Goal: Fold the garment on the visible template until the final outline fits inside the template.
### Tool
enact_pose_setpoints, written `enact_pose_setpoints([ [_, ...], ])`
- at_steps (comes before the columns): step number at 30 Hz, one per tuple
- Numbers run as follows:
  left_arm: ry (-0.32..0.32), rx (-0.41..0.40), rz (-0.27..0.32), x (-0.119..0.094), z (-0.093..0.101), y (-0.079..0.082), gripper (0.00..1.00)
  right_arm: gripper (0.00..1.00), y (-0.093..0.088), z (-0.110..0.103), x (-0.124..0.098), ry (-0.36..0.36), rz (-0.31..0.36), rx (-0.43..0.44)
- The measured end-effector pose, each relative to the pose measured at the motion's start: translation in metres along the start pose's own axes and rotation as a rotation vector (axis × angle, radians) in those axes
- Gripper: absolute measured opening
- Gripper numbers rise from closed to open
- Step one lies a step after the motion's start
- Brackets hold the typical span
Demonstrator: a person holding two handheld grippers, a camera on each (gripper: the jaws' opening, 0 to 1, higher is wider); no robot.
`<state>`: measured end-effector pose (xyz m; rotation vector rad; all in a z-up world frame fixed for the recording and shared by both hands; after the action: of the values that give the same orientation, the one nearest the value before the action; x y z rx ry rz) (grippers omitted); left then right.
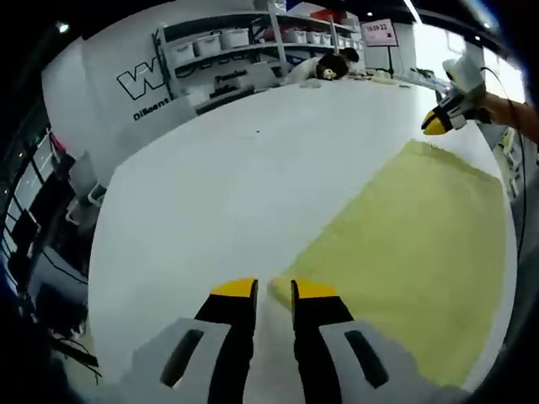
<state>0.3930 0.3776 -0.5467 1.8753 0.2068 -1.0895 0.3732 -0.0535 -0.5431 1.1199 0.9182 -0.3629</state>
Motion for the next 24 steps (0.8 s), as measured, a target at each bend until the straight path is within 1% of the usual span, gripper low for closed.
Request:
enact_pose_setpoints([
  [2,-0.016,-0.026,0.027,-0.005,0.001,-0.001,0.07,0.06,-0.002,0.0,-0.004,-0.004,0.003,-0.004],
  [5,-0.031,-0.037,0.035,-0.013,0.005,-0.005,0.09,0.09,-0.006,-0.002,-0.009,0.008,0.002,0.015],
  [8,-0.036,-0.051,0.046,-0.017,0.008,-0.009,0.09,0.1,-0.008,-0.004,-0.012,0.021,0.012,0.025],
  [9,-0.044,-0.065,0.048,-0.02,0.012,-0.014,0.09,0.1,-0.011,-0.007,-0.015,0.026,0.017,0.039],
  [15,-0.062,-0.099,0.044,-0.026,0.023,-0.029,0.11,0.12,-0.018,-0.014,-0.02,0.042,0.022,0.056],
  [16,-0.068,-0.098,0.041,-0.027,0.026,-0.033,0.11,0.12,-0.02,-0.016,-0.021,0.047,0.021,0.059],
  [19,-0.07,-0.103,0.042,-0.03,0.028,-0.04,0.11,0.15,-0.024,-0.018,-0.02,0.043,0.019,0.062],
  [22,-0.07,-0.128,0.042,-0.034,0.03,-0.045,0.12,0.13,-0.028,-0.022,-0.02,0.058,0.018,0.07],
  [24,-0.076,-0.138,0.024,-0.039,0.035,-0.048,0.12,0.12,-0.031,-0.026,-0.023,0.072,0.015,0.063],
])
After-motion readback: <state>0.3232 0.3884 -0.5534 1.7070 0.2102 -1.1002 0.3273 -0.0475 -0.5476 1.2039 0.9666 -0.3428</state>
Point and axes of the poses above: the point that each gripper's makers call its tool centre point, and the gripper's own axes: x roughly forward along the fingers, z roughly to its right, y roughly out of its top, the point moved 10 cm from there along -x, roughly backward along the fingers, and after that the axes turned 8 degrees about -z, right-handed, at the moved point
